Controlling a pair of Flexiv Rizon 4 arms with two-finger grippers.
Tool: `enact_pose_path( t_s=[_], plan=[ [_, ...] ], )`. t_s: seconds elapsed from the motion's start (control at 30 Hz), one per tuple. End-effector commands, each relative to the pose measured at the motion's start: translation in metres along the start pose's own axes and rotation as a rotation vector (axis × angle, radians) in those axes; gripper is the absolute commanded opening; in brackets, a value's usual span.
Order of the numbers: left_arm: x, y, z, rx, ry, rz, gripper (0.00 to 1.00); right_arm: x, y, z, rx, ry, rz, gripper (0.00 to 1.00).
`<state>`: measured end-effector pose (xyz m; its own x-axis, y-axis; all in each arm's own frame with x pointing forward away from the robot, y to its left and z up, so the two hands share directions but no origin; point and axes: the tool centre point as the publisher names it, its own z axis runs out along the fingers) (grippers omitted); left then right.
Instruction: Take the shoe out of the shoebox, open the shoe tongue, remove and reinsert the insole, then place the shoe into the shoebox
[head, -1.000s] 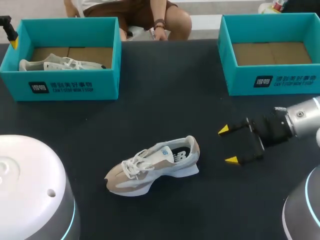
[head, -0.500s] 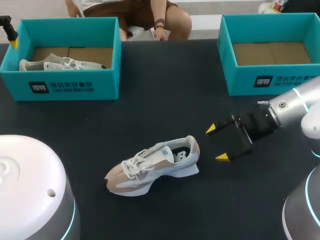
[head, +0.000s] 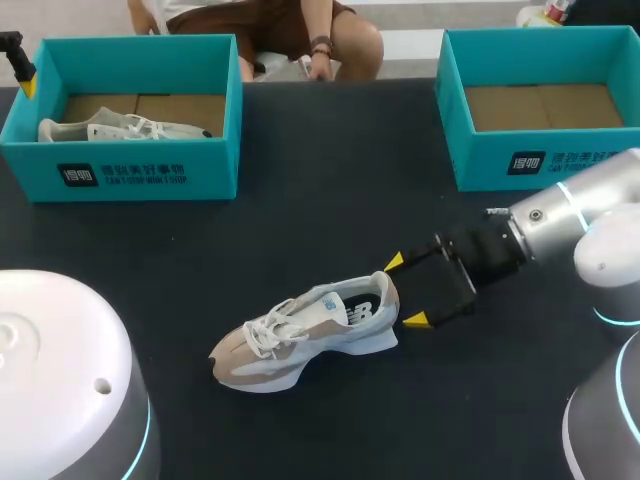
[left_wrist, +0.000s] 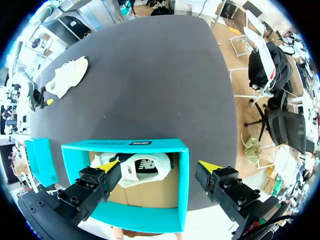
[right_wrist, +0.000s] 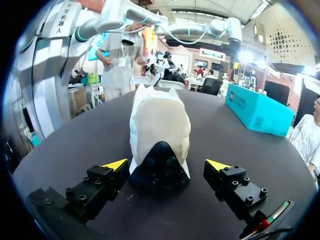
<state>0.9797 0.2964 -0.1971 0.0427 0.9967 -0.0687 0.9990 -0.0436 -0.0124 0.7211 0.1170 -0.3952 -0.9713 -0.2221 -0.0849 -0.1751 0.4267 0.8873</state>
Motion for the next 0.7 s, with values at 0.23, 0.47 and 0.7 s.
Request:
enact_pose_path(
  t_s=[0.23,0.47,0.7],
  plan=[
    [0.0,-0.001,0.0,-0.002,0.003,0.001,1.0,0.004,0.008,0.022,-0.012,0.025,0.012,1.0],
    [0.0,-0.001,0.0,-0.002,0.003,0.001,1.0,0.003,0.01,0.035,-0.031,0.035,0.012,1.0],
    [0.0,-0.001,0.0,-0.002,0.003,0.001,1.0,0.006,0.012,0.052,-0.058,0.051,0.022,1.0]
  ],
)
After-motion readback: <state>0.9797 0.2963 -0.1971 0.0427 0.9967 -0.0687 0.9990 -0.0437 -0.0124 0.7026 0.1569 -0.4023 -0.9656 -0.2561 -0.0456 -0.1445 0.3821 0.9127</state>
